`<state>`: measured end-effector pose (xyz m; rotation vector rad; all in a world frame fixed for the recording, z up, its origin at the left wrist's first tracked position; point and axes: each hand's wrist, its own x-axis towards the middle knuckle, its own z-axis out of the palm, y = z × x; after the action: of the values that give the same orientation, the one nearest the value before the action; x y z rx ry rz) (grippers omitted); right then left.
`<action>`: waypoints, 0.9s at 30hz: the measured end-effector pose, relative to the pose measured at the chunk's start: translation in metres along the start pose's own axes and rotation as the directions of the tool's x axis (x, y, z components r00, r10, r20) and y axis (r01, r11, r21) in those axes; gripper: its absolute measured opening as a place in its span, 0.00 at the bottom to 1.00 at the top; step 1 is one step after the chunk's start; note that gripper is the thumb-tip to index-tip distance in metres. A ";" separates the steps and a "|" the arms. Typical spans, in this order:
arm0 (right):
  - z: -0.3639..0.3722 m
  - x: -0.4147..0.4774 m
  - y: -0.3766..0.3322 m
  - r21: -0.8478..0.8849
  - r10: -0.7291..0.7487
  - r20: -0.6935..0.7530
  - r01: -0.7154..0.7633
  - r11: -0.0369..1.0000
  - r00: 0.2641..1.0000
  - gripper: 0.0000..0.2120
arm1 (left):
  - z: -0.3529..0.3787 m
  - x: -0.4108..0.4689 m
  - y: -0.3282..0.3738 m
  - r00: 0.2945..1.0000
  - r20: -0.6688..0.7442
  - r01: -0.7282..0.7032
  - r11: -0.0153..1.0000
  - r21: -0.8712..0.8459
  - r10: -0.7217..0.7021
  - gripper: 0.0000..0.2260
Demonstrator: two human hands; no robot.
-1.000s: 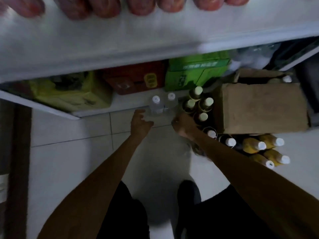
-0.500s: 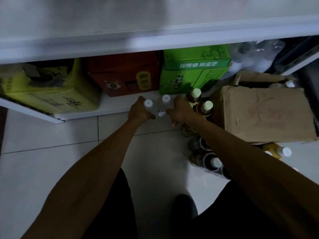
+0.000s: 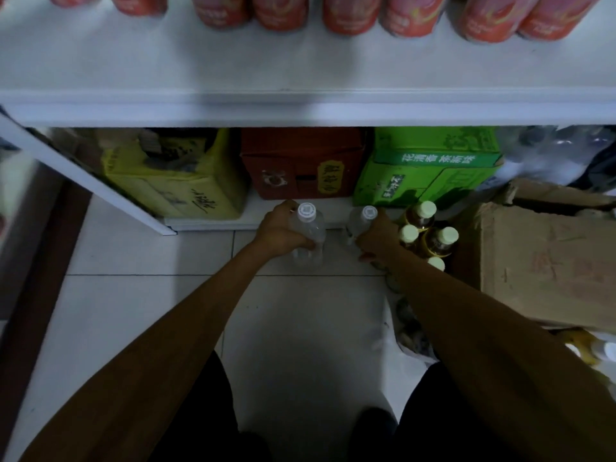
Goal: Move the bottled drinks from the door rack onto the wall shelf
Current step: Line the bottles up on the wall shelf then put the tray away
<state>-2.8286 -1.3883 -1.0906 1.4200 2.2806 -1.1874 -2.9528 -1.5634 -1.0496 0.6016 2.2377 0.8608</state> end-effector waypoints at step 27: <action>-0.029 -0.044 -0.056 0.354 0.003 -0.017 0.003 0.935 1.000 0.18 | -0.054 -0.025 0.005 0.993 -0.114 -0.083 0.685 -0.724 0.000 0.15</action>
<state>-2.8452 -1.4088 -1.0187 1.5483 2.1525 -1.6588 -2.9735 -1.5973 -1.0058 0.2152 1.7316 1.7167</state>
